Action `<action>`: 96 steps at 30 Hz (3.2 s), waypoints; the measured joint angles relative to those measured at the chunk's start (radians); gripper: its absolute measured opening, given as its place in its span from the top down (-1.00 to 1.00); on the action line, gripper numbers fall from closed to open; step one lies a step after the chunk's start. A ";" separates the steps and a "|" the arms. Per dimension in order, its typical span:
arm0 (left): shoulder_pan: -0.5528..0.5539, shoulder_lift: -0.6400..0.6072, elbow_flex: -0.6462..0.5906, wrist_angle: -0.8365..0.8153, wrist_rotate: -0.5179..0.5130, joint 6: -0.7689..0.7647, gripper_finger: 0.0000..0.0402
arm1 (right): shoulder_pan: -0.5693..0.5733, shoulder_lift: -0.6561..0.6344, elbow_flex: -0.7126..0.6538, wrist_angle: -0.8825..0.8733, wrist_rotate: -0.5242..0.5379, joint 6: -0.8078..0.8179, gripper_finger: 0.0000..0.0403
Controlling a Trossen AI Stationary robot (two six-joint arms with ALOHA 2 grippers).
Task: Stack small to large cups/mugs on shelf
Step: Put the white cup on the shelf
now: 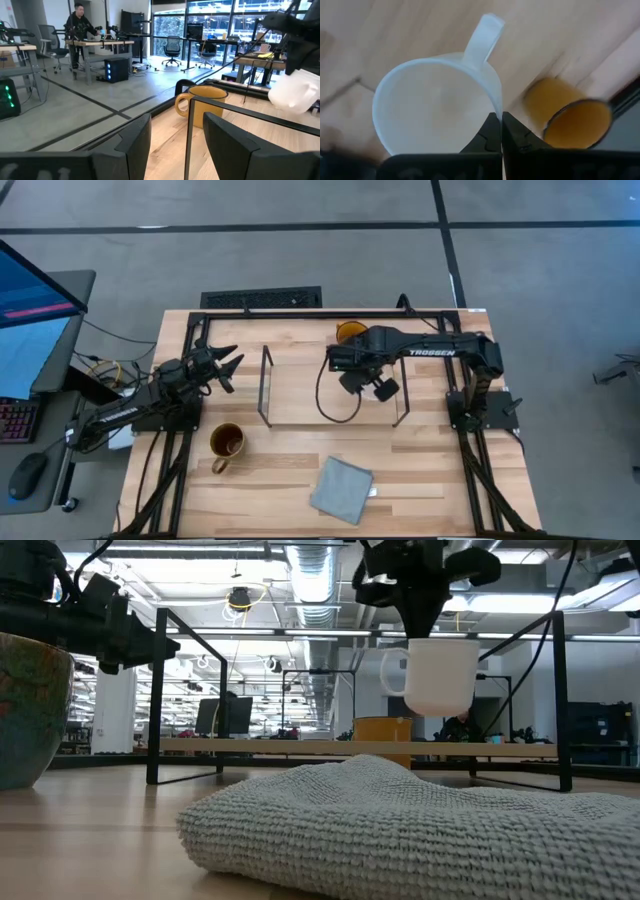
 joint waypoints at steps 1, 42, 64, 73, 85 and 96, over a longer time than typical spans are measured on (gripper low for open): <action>0.000 0.000 0.000 0.000 0.000 0.000 0.15 | 0.004 0.000 0.000 0.002 0.005 -0.043 0.97; -0.001 0.040 0.000 -0.003 0.018 0.000 0.15 | 0.089 0.121 -0.002 0.063 0.031 -0.625 0.97; -0.001 0.045 0.000 -0.002 0.017 0.000 0.15 | 0.076 0.121 -0.002 0.089 -0.015 -0.514 0.60; -0.001 0.045 0.000 -0.002 0.017 0.000 0.15 | 0.077 0.121 -0.002 0.169 -0.014 -0.547 0.60; -0.001 0.045 0.000 -0.002 0.017 0.000 0.15 | 0.076 0.115 -0.003 0.157 0.051 -0.562 0.60; -0.001 0.045 0.000 -0.002 0.016 0.000 0.15 | 0.090 0.095 0.011 0.099 0.039 -0.539 0.59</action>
